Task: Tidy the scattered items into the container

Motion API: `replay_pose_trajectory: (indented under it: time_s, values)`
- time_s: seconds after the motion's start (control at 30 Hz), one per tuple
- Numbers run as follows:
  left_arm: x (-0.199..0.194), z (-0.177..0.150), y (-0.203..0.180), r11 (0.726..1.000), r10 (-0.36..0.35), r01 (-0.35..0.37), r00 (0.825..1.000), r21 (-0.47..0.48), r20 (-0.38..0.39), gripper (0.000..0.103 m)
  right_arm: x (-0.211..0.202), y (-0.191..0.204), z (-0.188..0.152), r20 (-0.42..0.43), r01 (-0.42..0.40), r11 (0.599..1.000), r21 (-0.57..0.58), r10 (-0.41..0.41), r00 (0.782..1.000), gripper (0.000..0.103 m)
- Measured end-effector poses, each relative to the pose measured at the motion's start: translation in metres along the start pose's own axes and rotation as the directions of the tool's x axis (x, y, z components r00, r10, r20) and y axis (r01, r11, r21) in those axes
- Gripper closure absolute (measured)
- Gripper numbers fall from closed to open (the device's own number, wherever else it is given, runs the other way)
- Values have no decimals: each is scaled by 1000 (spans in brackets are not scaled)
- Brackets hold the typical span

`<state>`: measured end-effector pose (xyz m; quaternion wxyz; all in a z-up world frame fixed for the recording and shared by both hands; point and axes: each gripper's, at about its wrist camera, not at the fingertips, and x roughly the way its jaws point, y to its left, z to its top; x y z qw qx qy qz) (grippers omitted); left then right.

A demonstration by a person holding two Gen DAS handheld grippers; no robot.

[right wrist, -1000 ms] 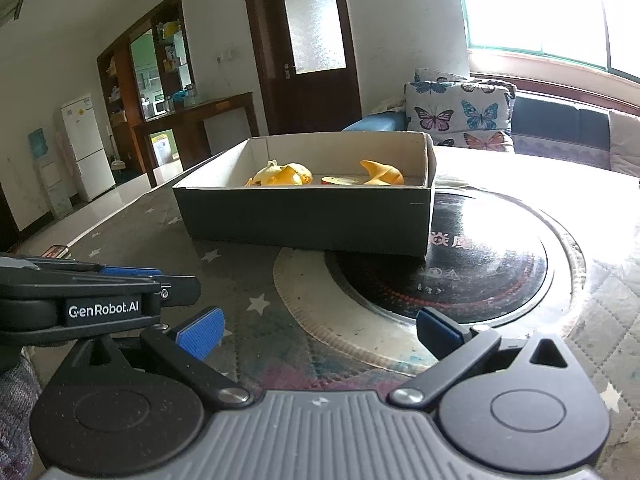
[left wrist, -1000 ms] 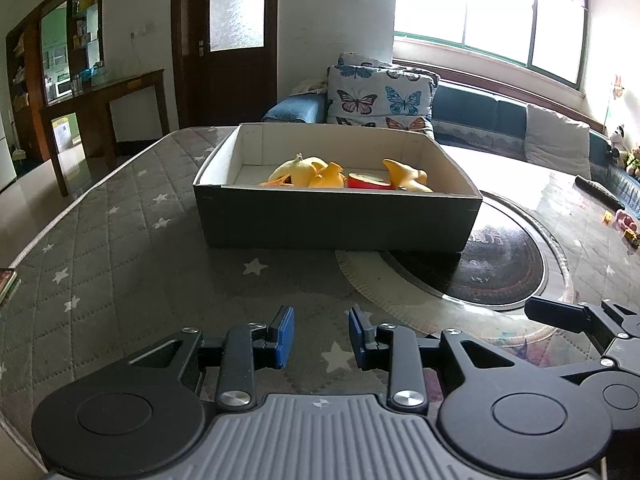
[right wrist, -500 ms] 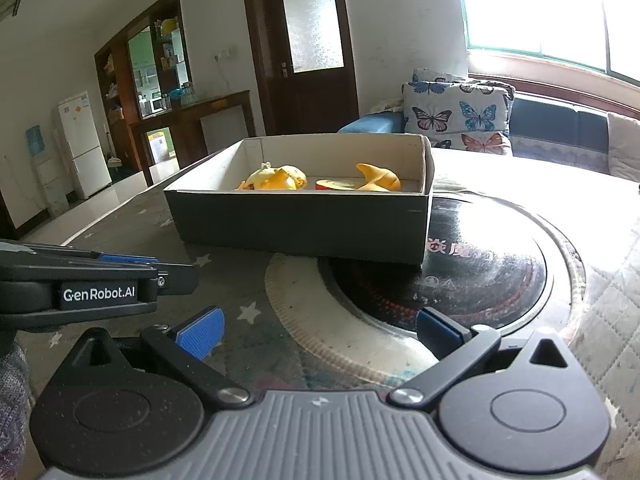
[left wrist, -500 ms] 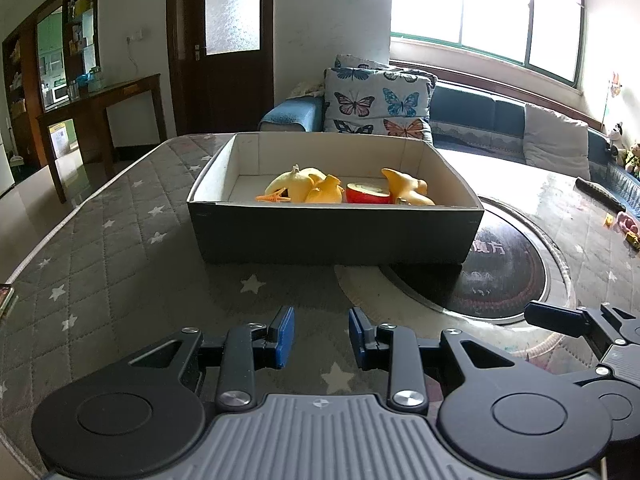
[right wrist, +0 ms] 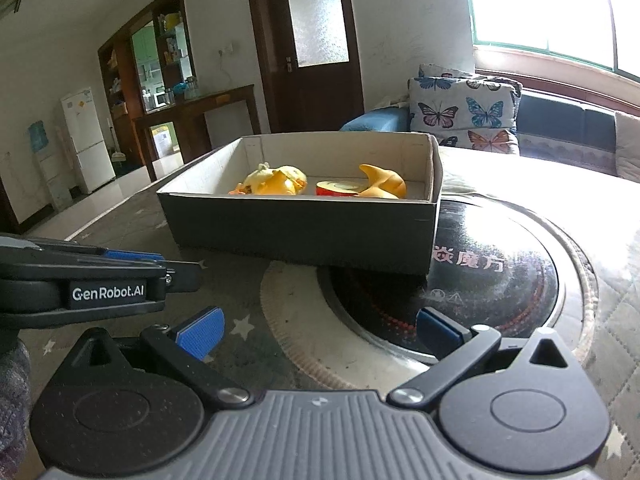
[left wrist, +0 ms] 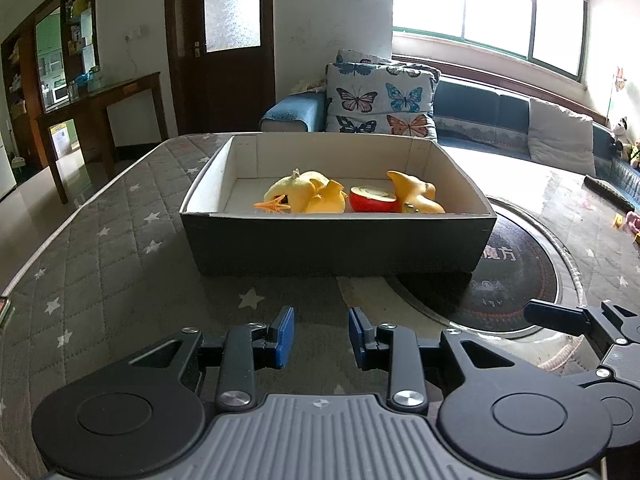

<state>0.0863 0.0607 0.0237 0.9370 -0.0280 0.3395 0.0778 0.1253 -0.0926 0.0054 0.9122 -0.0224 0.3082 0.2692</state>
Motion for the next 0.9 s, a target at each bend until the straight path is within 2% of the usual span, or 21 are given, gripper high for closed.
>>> replay_pose_trajectory:
  time_s: [0.9]
  values:
    - [49,40,-2,999,-4,4,1000,48,-11,71,52,-14,39,-17,10,1000,-5,-10,1000,0]
